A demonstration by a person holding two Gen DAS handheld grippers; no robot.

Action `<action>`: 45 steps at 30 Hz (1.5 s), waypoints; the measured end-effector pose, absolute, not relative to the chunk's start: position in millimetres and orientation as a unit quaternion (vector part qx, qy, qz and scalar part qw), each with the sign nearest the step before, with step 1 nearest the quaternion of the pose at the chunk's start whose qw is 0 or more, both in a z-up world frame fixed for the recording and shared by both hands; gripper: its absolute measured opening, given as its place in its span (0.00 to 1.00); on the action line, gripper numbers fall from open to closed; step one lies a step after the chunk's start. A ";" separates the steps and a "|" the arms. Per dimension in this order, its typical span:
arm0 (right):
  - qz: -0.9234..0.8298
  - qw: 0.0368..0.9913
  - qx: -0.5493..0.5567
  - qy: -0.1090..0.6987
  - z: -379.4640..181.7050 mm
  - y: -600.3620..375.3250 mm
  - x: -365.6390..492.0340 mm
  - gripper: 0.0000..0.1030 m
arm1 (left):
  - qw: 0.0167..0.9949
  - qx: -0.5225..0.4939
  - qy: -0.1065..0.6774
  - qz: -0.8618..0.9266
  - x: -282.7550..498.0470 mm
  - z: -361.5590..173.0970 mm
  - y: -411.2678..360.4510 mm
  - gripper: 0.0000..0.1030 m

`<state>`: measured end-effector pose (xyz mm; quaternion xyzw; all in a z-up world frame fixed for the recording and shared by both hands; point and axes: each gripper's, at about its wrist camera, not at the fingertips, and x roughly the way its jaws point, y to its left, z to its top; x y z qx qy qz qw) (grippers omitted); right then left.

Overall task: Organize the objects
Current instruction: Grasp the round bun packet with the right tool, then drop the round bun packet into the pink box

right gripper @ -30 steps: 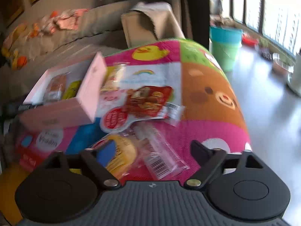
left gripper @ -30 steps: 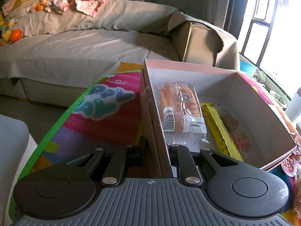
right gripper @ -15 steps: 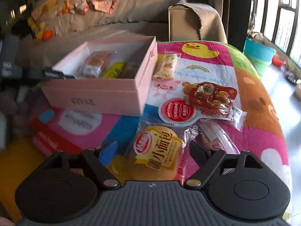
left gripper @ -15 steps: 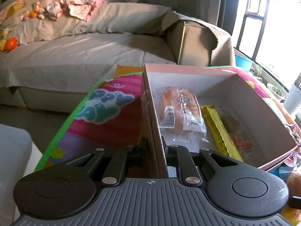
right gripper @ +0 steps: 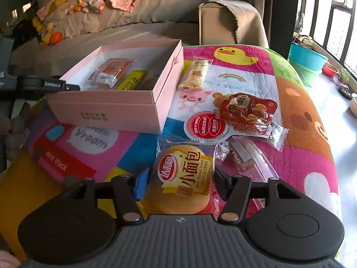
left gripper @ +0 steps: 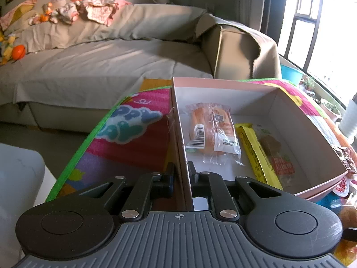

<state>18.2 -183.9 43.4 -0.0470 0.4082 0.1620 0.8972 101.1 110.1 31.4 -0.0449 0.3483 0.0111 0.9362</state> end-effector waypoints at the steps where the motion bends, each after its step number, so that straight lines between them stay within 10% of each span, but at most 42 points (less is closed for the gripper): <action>1: 0.165 0.895 -0.048 0.412 46.1 -185.4 16.9 0.54 | 0.936 -0.045 0.348 0.010 101.0 31.2 110.4 0.13; 17: 0.279 0.914 0.071 0.287 173.8 -127.0 79.5 0.56 | 0.933 -0.063 0.355 0.006 102.6 30.9 113.5 0.14; 30: 0.217 0.926 0.054 0.303 128.3 -168.2 63.2 0.72 | 0.934 -0.057 0.353 0.005 102.4 29.7 113.2 0.14; 45: 0.152 0.899 0.132 0.388 72.8 -209.3 160.4 0.67 | 0.934 -0.059 0.354 0.008 105.0 28.0 112.8 0.13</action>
